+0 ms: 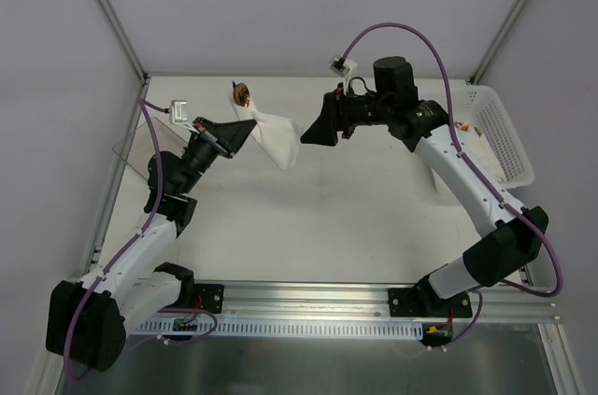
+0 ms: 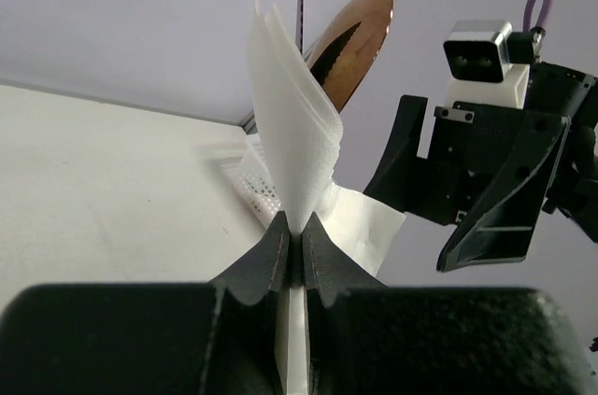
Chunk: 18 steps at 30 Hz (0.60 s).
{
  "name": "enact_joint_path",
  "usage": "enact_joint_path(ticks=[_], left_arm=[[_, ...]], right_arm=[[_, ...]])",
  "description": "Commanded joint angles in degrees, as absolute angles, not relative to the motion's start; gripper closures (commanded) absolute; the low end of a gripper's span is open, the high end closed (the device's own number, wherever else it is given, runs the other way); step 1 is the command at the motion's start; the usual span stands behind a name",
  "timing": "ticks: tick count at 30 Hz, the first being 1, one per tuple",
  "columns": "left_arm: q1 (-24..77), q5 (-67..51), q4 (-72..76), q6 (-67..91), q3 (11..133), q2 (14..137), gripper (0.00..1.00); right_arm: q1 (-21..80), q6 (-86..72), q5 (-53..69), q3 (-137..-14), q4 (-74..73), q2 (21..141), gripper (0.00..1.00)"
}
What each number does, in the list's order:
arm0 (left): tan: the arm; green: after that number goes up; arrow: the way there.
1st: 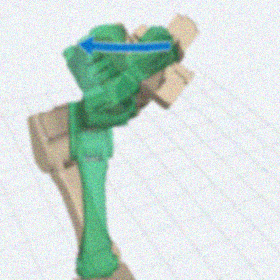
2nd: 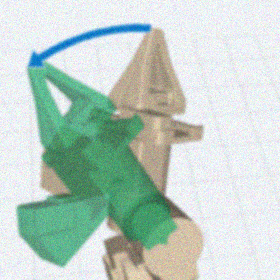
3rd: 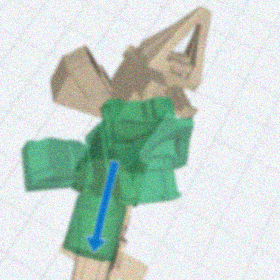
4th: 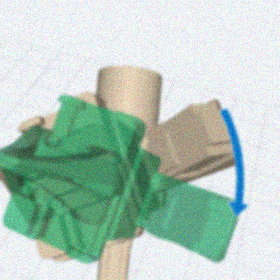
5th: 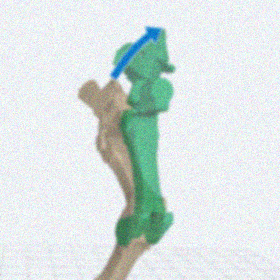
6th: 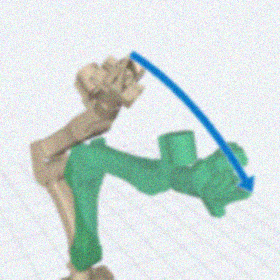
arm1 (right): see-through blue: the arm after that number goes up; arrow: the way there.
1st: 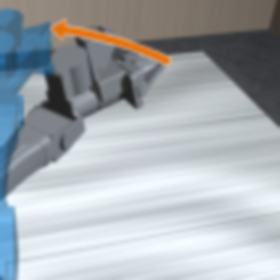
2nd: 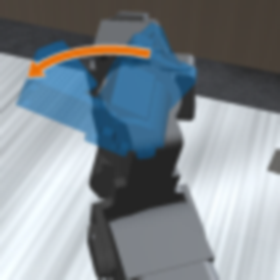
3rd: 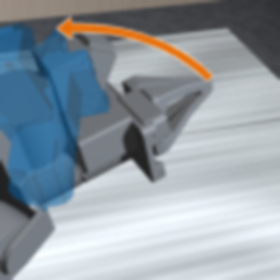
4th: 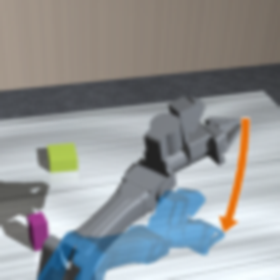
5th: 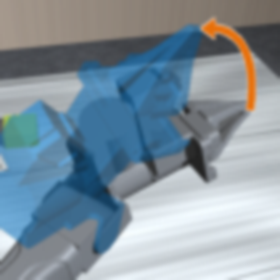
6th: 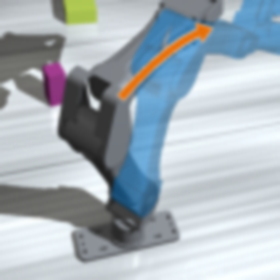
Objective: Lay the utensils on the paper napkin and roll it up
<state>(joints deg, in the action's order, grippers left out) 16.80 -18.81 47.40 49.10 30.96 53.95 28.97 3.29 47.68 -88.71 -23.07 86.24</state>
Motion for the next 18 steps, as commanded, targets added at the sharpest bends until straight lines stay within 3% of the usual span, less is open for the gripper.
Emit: enact_joint_path(ticks=[1,15,18], left_arm=[[16.6,-18.5,54.3,52.5,31.1,54.1,1.00],[16.8,-19.6,56.2,54.5,30.1,53.4,1.00],[16.8,-19.8,56.3,54.8,30.0,53.4,1.00]], right_arm=[[29.5,8.7,40.3,-90.7,-26.4,85.0,0.27],[30.9,0.9,44.4,-91.3,-18.9,88.6,0.41],[30.9,0.2,45.1,-91.2,-17.3,88.7,0.49]])
